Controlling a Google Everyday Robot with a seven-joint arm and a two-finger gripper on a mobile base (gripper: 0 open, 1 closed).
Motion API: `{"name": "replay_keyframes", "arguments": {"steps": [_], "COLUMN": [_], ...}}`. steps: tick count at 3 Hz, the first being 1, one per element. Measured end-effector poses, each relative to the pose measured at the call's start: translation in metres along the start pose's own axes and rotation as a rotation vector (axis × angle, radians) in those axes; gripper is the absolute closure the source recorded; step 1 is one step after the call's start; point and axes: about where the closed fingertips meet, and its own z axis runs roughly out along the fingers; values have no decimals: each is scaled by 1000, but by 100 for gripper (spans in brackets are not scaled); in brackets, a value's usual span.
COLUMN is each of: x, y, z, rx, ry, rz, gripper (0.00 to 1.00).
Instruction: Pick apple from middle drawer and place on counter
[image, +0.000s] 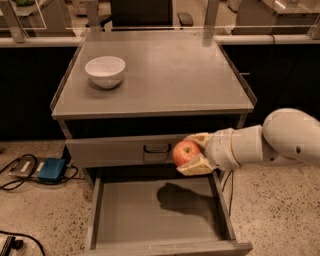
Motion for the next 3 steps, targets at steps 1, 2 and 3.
{"name": "replay_keyframes", "arguments": {"steps": [1, 2, 3], "x": [-31, -31, -42], "y": [-25, -25, -33], "z": [-28, -28, -35], "rx": [2, 2, 15], "ry": [-7, -7, -19], "rz": [-7, -7, -39], "gripper": [100, 100, 100]}}
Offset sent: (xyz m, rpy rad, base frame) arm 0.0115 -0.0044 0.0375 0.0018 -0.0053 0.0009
